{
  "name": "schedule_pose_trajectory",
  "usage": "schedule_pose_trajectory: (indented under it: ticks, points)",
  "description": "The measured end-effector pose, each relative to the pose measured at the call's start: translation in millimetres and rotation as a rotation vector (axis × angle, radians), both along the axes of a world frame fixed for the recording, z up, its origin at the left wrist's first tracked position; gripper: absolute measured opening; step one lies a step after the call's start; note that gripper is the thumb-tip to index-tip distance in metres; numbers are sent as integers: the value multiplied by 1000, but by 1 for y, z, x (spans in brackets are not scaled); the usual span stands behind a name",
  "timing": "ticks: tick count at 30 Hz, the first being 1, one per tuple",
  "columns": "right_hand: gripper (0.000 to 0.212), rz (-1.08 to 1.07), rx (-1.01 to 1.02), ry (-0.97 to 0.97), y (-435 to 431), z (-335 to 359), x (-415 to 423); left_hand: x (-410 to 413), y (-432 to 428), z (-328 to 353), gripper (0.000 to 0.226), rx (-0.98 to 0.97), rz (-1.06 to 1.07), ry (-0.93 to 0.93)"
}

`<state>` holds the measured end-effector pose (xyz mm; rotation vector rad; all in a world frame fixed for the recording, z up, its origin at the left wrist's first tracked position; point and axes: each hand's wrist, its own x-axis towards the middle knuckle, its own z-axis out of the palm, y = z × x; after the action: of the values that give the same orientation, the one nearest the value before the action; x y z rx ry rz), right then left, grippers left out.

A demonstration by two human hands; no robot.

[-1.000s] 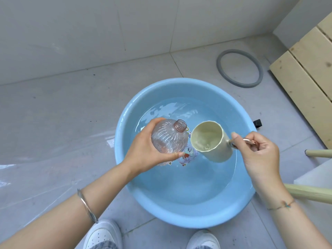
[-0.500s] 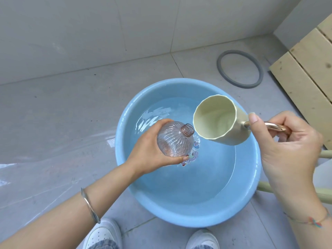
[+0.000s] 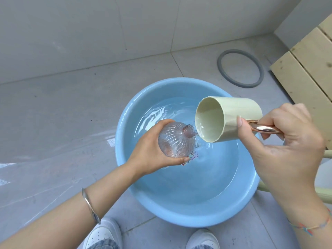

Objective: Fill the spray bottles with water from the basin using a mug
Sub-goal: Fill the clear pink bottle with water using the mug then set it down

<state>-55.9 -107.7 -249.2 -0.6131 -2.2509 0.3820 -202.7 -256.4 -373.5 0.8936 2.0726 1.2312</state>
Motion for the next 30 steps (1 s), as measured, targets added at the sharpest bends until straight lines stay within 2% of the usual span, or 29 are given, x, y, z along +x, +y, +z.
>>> schedule_pose_trajectory:
  ticks: [10, 21, 30]
  points:
    - [37, 43, 149, -23, 0, 3, -3, 0, -1, 0, 87, 2, 0, 14]
    - [38, 128, 298, -59, 0, 3, -8, 2, -1, -2, 95, -3, 16, -3]
    - [37, 215, 384, -49, -4, -3, -10, 3, -1, -1, 91, 4, 17, -6]
